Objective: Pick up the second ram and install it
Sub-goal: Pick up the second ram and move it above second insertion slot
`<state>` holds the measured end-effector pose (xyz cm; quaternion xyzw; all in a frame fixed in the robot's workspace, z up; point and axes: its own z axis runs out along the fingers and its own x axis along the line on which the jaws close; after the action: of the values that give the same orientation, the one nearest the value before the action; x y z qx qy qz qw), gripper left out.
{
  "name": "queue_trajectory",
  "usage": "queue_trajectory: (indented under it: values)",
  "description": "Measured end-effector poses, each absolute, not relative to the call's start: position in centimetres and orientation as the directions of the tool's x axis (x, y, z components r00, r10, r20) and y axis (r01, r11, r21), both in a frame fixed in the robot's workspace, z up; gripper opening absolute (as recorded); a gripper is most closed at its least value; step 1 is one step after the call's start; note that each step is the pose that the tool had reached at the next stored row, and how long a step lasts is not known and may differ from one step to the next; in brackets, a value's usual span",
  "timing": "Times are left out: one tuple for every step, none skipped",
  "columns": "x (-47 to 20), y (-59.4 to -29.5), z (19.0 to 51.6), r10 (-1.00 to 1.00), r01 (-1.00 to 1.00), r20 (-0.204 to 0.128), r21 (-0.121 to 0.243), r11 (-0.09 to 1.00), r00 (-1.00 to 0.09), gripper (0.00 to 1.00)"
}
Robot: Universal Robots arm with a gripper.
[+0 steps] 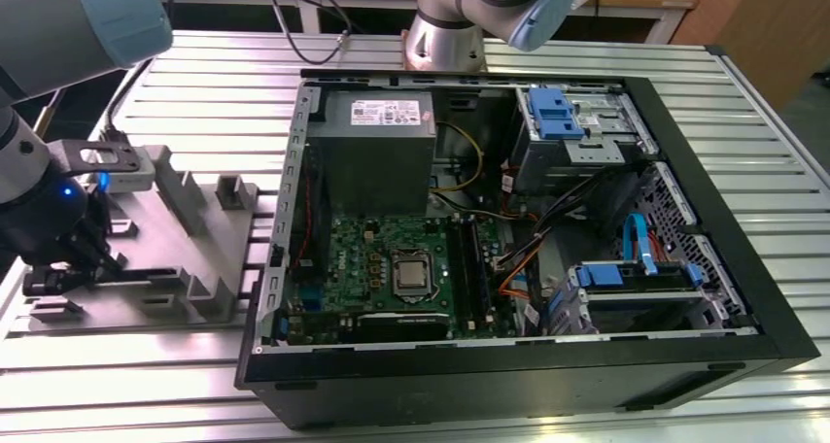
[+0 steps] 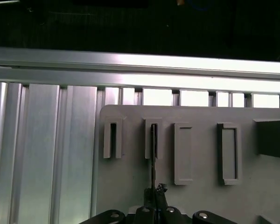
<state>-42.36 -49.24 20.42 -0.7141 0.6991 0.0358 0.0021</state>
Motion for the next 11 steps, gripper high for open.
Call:
queue_trajectory:
  values:
    - [-42.4, -49.2, 20.5, -0.998, -0.999, -0.054, 0.047, -0.023, 0.020, 0.11]
    - [-42.4, -49.2, 20.7, -0.998, -0.999, -0.054, 0.047, -0.023, 0.020, 0.11]
    - [-42.4, -49.2, 20.8, -0.998, -0.999, -0.054, 0.047, -0.023, 0.020, 0.11]
    - [-42.4, -49.2, 20.9, -0.998, -0.999, -0.054, 0.047, -0.023, 0.020, 0.11]
    - [-42.4, -49.2, 21.1, -0.998, -0.999, -0.054, 0.047, -0.023, 0.020, 0.11]
    - [-42.4, -49.2, 21.2, -0.998, -0.999, -0.054, 0.047, -0.023, 0.020, 0.11]
    - [-42.4, -49.2, 21.3, -0.998, -0.999, -0.054, 0.047, -0.023, 0.020, 0.11]
    - [-42.4, -49.2, 21.4, -0.998, -0.999, -0.054, 0.047, -0.023, 0.020, 0.11]
    - [-42.4, -49.2, 21.5, -0.998, -0.999, -0.054, 0.047, -0.023, 0.020, 0.11]
    - [-42.4, -49.2, 21.6, -0.998, -0.999, -0.054, 0.047, -0.023, 0.020, 0.11]
    - [-42.4, -49.2, 21.8, -0.998, -0.999, -0.054, 0.047, -0.023, 0.020, 0.11]
